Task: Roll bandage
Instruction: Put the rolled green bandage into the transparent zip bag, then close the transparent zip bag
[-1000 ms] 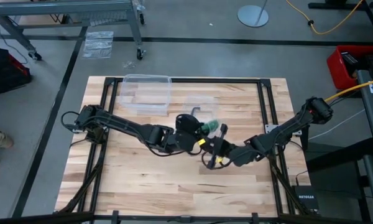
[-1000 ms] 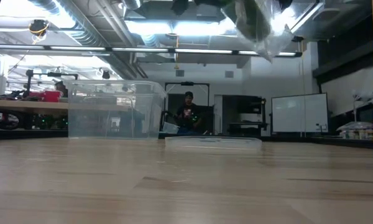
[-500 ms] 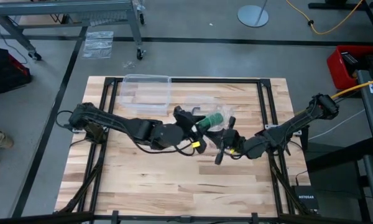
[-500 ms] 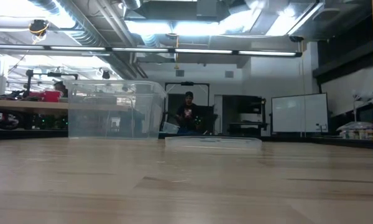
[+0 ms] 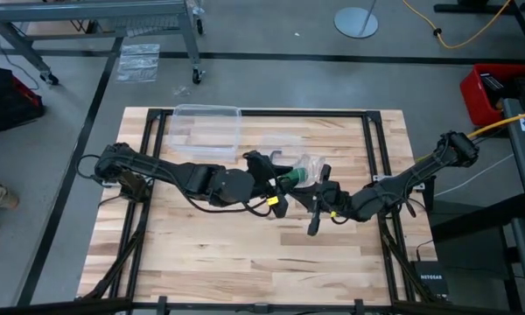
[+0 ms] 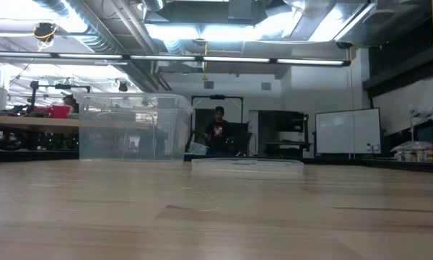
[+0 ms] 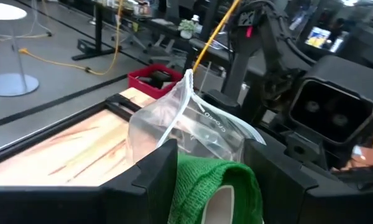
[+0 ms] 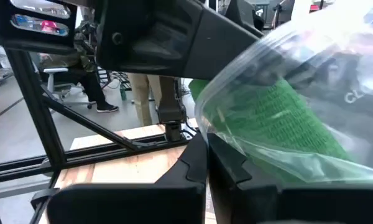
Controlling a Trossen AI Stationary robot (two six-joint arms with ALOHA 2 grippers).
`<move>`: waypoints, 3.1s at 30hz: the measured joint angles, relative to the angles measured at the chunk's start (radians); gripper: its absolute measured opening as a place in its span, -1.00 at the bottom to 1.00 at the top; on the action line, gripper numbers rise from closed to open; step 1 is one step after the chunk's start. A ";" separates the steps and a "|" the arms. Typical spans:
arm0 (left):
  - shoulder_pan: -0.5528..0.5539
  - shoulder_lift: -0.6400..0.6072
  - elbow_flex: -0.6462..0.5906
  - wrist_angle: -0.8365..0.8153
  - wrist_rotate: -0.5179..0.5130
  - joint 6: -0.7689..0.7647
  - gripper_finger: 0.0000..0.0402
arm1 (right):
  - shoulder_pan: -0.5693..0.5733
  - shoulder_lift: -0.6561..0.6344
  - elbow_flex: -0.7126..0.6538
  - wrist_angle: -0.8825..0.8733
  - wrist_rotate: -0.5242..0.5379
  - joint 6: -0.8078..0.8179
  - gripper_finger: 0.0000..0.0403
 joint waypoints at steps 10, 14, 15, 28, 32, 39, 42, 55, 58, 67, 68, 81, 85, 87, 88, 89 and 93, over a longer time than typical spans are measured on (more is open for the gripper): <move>-0.001 0.002 0.000 0.111 0.034 0.096 -0.12 | 0.000 0.000 0.000 0.075 -0.011 -0.001 -0.97; -0.002 0.003 0.000 0.238 0.038 0.225 -0.12 | 0.000 0.000 0.000 0.129 -0.009 -0.002 -0.97; -0.002 0.003 0.000 0.257 0.037 0.240 -0.12 | -0.001 -0.001 0.000 0.141 -0.009 -0.003 -0.97; -0.021 0.003 0.000 0.284 0.052 0.231 -0.12 | 0.000 -0.010 0.000 0.214 0.022 -0.063 -0.97; -0.034 0.002 0.000 0.283 0.052 0.281 -0.12 | 0.000 -0.026 0.000 0.187 0.035 -0.068 -0.97; -0.039 0.002 0.000 0.281 0.025 0.309 -0.12 | -0.001 -0.030 0.000 0.173 0.113 -0.062 -0.97; -0.026 0.002 0.000 0.281 0.016 0.304 -0.12 | -0.001 -0.030 0.000 0.177 0.095 -0.038 -0.97; 0.002 0.002 0.000 0.284 0.003 0.240 -0.12 | 0.000 -0.048 -0.001 0.279 0.006 0.001 -0.97; 0.002 -0.001 0.000 0.291 0.002 0.259 -0.12 | 0.000 -0.068 -0.001 0.279 0.006 0.020 -0.97; 0.009 -0.033 -0.001 0.333 0.011 0.313 -0.12 | -0.001 -0.093 0.000 0.321 0.020 0.045 -0.97; 0.009 -0.036 -0.001 0.351 0.014 0.330 -0.12 | -0.001 -0.093 0.000 0.329 0.020 0.045 -0.97; 0.010 -0.038 -0.001 0.435 0.067 0.537 -0.12 | -0.001 -0.092 0.000 0.365 0.003 0.113 -0.97; -0.013 -0.038 -0.001 0.410 0.064 0.749 -0.12 | -0.001 -0.114 0.000 0.343 -0.176 0.225 -0.97; -0.034 -0.040 -0.001 0.353 0.064 0.809 -0.12 | 0.000 -0.139 0.000 0.320 -0.296 0.315 -0.97; -0.045 -0.041 -0.001 0.312 0.065 0.822 -0.12 | 0.000 -0.155 0.000 0.295 -0.335 0.350 -0.97; -0.056 -0.042 -0.001 0.260 0.065 0.835 -0.12 | 0.000 -0.168 0.000 0.264 -0.359 0.382 -0.97; -0.103 -0.041 -0.001 0.046 0.064 0.831 -0.14 | 0.016 -0.212 0.001 0.088 -0.332 0.436 -0.97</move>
